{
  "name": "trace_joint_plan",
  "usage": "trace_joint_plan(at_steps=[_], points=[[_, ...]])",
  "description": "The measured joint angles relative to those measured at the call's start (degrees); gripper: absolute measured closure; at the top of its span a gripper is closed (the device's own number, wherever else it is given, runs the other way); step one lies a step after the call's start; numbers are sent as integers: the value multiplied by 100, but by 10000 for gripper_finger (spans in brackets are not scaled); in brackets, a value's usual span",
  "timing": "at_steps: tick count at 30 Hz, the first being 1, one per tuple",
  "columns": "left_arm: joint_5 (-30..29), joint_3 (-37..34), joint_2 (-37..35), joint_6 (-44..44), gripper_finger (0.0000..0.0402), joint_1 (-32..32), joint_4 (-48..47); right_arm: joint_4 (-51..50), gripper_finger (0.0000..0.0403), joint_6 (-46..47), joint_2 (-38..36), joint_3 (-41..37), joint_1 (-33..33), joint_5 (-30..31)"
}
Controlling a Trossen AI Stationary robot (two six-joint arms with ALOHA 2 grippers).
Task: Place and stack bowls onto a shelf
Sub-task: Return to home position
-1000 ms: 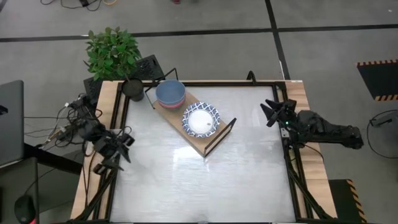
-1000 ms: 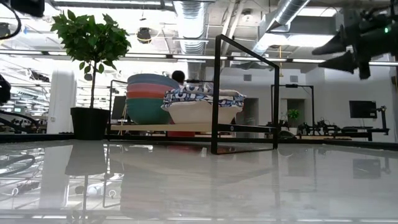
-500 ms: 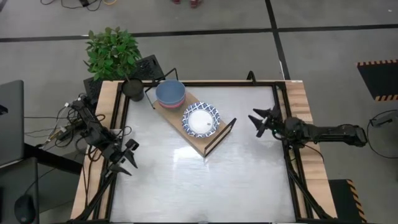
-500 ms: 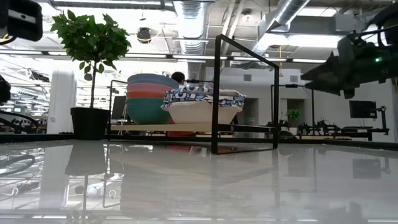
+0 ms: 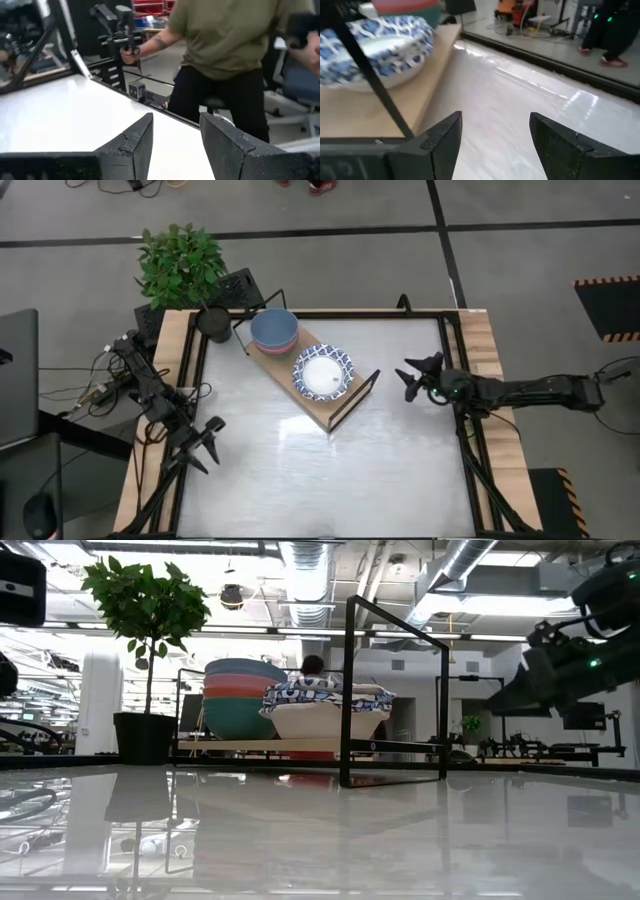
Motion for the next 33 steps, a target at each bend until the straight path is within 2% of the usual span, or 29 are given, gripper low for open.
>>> trace_joint_plan(at_steps=[7, 12, 19, 27, 33], points=[[-591, -3, -2, -596, 251, 2, 119, 606, 143, -218, 466, -4, -196, 35], [-705, -7, 0, -575, 251, 2, 135, 1074, 143, -859, 511, -4, -344, -11], [-824, -9, 0, -232, 251, 2, 141, 1349, 143, -1033, 502, -7, -415, -466], [-821, -11, 0, -899, 251, 2, 146, 1211, 143, -122, 502, -9, -415, -432], [-821, -11, 0, -755, 251, 2, 146, 945, 143, 864, 502, -11, -404, -450]])
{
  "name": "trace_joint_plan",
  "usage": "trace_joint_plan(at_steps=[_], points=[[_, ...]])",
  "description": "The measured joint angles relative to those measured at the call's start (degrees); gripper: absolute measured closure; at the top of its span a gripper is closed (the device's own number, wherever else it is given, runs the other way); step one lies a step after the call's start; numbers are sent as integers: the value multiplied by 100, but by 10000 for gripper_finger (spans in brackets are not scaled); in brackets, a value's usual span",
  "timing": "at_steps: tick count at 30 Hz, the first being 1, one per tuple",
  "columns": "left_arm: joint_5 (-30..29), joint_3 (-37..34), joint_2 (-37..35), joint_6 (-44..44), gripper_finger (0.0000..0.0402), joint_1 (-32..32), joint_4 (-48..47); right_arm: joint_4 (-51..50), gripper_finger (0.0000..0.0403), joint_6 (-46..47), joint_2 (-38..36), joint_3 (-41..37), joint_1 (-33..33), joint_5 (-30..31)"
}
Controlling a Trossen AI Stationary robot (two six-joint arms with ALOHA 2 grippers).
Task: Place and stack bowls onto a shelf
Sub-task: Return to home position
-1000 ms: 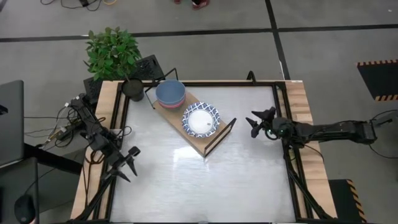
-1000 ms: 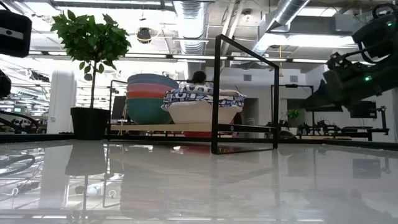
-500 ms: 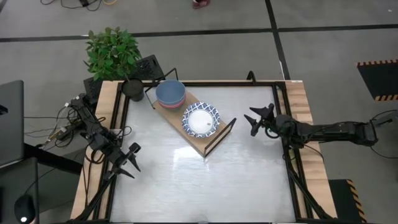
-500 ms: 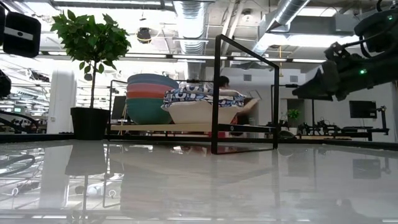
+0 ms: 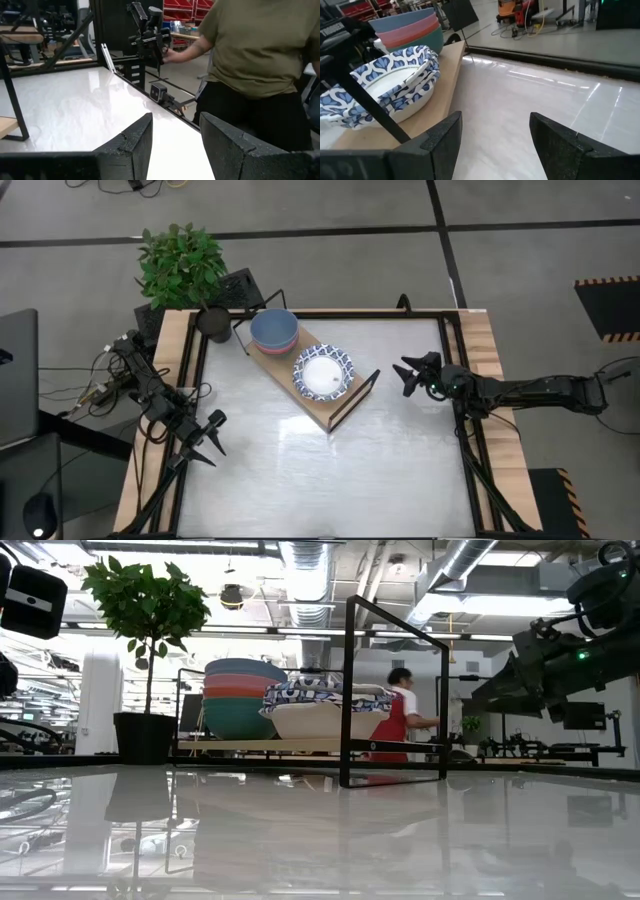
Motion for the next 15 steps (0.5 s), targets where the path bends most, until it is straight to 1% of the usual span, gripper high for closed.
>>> trace_joint_plan(at_steps=[15], points=[[2, 0, 0, 32, 251, 0, 0, -121, 143, 90, 0, -1, 0, -33]])
